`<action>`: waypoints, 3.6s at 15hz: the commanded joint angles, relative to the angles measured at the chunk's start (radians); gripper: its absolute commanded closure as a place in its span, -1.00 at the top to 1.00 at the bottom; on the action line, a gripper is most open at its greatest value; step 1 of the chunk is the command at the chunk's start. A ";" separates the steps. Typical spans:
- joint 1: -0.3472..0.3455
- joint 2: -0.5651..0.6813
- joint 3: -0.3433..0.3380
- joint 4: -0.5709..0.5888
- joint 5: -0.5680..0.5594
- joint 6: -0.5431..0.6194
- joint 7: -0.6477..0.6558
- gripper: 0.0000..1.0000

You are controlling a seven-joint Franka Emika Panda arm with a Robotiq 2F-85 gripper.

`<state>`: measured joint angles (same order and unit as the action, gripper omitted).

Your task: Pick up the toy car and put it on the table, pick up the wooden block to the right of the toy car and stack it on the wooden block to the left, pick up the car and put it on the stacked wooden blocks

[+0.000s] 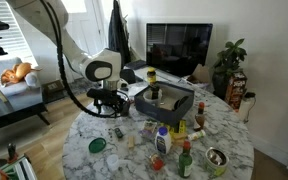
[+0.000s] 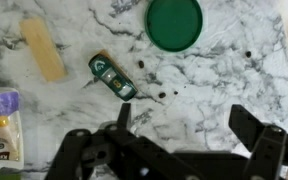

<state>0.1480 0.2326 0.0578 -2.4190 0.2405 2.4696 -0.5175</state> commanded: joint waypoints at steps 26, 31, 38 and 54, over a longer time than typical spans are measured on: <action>-0.199 0.230 0.105 -0.008 -0.297 0.291 -0.545 1.00; -0.221 0.250 0.122 -0.004 -0.303 0.331 -0.565 -0.03; -0.233 0.235 0.126 0.003 -0.318 0.325 -0.576 -0.88; -0.191 0.343 0.054 0.174 -0.357 0.347 -0.326 0.06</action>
<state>-0.0515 0.5489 0.1223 -2.2636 -0.0825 2.8022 -0.9065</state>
